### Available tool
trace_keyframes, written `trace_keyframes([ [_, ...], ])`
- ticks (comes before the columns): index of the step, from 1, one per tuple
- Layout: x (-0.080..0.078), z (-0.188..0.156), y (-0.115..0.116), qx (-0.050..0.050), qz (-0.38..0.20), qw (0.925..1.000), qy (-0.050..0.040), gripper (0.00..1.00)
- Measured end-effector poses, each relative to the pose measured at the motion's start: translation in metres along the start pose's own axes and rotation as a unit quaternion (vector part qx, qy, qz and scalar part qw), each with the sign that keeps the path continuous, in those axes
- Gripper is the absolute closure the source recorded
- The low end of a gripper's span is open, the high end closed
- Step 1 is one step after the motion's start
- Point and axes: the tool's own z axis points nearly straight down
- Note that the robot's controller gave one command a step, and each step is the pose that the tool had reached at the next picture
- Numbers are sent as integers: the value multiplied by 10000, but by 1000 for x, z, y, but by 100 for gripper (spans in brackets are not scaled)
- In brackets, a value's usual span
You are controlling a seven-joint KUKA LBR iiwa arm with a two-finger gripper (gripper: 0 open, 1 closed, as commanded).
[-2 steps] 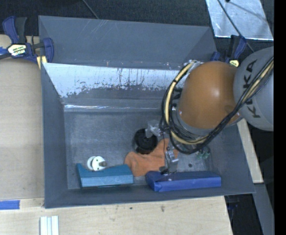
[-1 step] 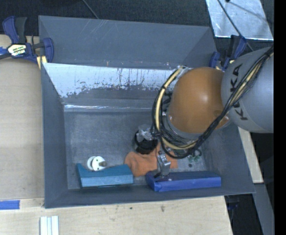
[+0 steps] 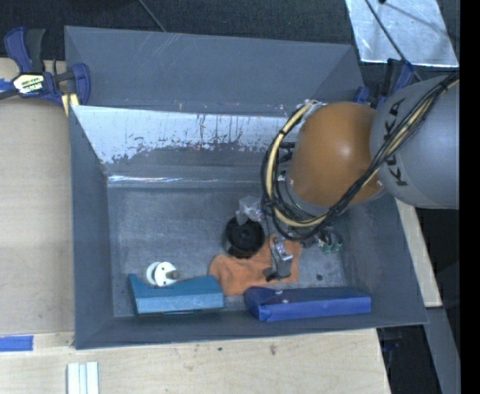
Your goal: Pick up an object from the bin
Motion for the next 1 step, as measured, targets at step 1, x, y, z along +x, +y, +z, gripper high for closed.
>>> trace_keyframes([
  [1, -43, 44, 32, -3, -381, 9993, -35, 100],
])
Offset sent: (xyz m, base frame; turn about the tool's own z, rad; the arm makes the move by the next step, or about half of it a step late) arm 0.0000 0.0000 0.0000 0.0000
